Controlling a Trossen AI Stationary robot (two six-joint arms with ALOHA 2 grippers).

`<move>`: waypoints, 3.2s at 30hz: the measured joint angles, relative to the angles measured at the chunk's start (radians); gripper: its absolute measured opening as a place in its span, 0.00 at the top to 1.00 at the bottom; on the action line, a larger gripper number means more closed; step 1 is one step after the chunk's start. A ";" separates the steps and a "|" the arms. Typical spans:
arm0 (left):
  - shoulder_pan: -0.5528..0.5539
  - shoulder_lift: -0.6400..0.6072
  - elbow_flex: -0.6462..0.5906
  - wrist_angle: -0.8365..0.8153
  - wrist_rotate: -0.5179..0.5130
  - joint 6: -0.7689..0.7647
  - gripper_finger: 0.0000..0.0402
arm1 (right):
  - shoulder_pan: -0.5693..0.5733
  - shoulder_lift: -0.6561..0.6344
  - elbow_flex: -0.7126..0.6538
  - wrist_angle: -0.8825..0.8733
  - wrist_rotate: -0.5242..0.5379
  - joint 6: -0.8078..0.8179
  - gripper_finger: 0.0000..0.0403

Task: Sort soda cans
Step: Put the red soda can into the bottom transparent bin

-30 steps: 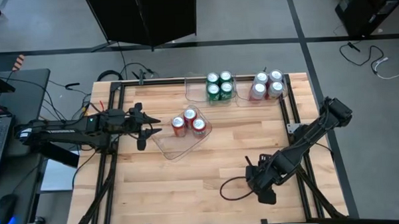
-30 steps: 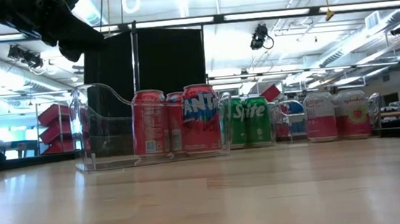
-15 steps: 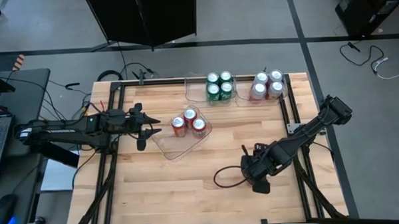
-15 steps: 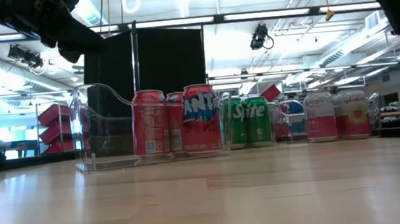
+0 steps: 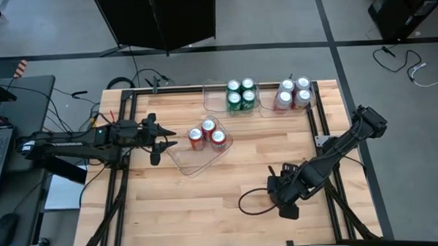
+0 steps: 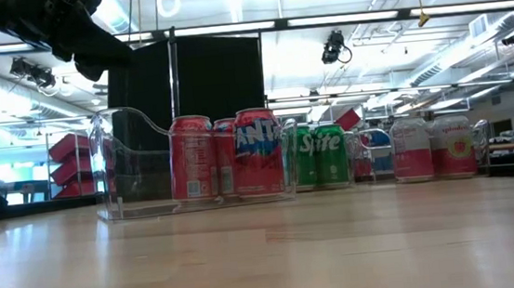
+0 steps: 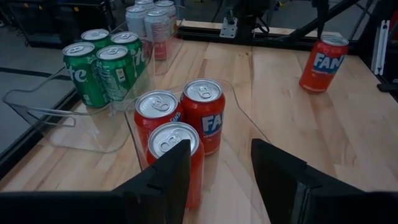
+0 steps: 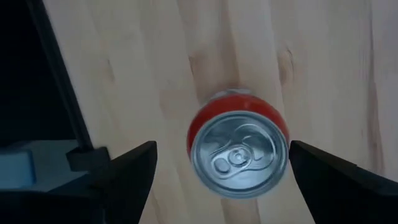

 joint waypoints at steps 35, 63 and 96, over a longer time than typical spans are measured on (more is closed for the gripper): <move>0.000 0.000 0.000 0.001 0.000 -0.007 0.57 | -0.206 0.000 0.041 0.019 0.024 -0.238 0.37; 0.000 0.000 0.000 -0.003 0.000 -0.008 0.57 | -0.544 0.491 0.960 -0.188 0.092 -0.897 0.37; 0.000 0.000 0.000 -0.016 0.000 0.000 0.57 | -0.650 0.798 1.026 -0.143 0.182 -1.028 0.30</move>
